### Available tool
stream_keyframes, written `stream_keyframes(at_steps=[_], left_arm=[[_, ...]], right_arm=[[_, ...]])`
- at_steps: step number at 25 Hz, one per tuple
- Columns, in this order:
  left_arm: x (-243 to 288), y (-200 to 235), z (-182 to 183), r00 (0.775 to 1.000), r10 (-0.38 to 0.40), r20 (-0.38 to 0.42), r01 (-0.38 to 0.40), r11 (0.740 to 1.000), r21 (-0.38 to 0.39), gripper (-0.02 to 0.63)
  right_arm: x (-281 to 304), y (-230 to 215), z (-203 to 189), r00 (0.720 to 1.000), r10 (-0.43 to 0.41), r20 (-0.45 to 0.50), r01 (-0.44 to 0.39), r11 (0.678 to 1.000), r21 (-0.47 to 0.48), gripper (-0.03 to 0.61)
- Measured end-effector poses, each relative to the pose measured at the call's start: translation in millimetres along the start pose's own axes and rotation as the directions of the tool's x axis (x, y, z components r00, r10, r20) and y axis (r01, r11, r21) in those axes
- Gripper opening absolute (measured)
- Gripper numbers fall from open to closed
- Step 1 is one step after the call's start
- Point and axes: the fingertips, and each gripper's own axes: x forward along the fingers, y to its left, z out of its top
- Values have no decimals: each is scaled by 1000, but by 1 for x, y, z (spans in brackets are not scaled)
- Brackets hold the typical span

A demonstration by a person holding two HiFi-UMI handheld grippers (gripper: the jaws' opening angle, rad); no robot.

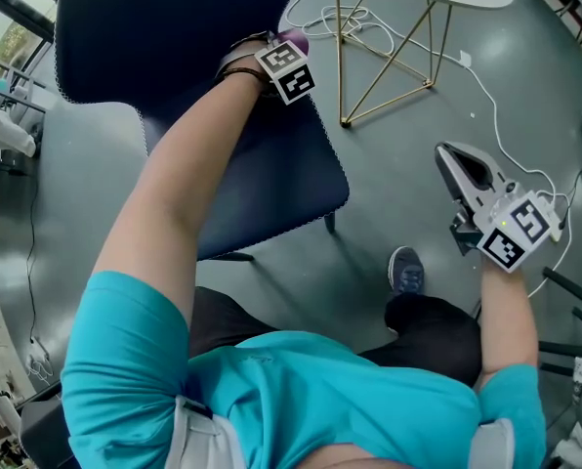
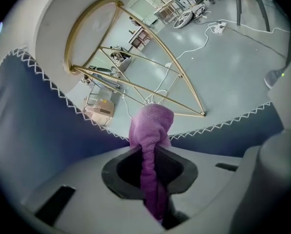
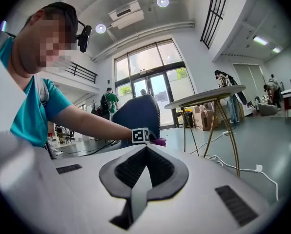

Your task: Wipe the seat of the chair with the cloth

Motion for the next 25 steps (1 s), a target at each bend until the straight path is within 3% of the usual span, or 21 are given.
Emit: stream_keyframes(at_steps=[11,25], left_arm=[[-12,-24,4,995,-95,22,96,995,-16,49],[-35,-54,11,989,-134,61,134,991,9,49]], right_arm=[[-4,0,-1,1000,3,21,-3,1000,5,-9],[-5,20,-4,999,13,35,-13,1000,3,-9]])
